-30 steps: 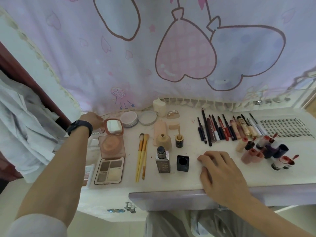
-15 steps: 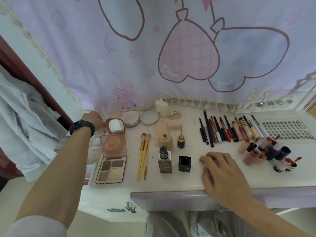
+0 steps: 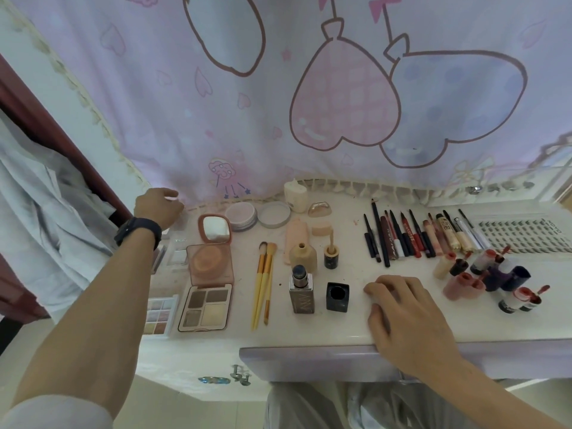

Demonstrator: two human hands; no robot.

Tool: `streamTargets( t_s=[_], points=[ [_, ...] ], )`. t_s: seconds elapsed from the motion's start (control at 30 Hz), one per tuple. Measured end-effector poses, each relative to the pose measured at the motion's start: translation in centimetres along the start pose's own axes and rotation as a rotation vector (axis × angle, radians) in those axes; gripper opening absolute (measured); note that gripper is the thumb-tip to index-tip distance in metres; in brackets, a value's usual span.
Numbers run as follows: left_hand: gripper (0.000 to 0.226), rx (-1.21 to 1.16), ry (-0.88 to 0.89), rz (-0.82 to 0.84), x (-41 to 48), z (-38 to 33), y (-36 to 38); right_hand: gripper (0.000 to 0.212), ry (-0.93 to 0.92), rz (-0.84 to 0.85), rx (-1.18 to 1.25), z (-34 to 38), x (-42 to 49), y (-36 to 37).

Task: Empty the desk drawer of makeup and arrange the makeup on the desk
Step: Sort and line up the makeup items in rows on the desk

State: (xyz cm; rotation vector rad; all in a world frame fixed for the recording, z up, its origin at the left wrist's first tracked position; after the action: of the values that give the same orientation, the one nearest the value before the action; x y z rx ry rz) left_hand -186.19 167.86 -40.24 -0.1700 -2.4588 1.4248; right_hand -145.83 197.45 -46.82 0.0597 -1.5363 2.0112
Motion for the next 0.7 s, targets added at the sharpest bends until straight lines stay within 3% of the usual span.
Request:
streamTargets(
  t_s=[0.2,0.37,0.6,0.7],
  points=[
    [0.036,-0.329,-0.040,-0.248,-1.4,-0.7,-4.4,0.037,0.012,0.007,0.006,-0.3,-0.1,0.1],
    [0.044,-1.013,-0.111,-0.405,-5.9,-3.0,-6.6,0.039,0.005,-0.012,0.031,-0.2,0.0,0.0],
    [0.038,-1.497,0.017,-0.193,-16.9,-13.5,-5.2,0.024,0.012,0.022,0.116,-0.3,0.0,-0.6],
    [0.036,-1.548,0.065,-0.060,-21.1,-18.0,-3.5,0.022,0.182,0.115,0.447,-1.0,0.2,-1.6]
  ],
)
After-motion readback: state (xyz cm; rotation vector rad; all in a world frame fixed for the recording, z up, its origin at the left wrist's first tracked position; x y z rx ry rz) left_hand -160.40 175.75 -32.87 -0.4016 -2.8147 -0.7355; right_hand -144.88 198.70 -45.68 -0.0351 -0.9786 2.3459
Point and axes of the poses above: each hand's wrist, its own x-axis towards the middle knuckle, its own y-axis out of the palm, z = x × y, the point moved 10 cm from there along x, towards the middle knuckle, and after that the axes turned 10 degrees about y, right-handed, at the moved point
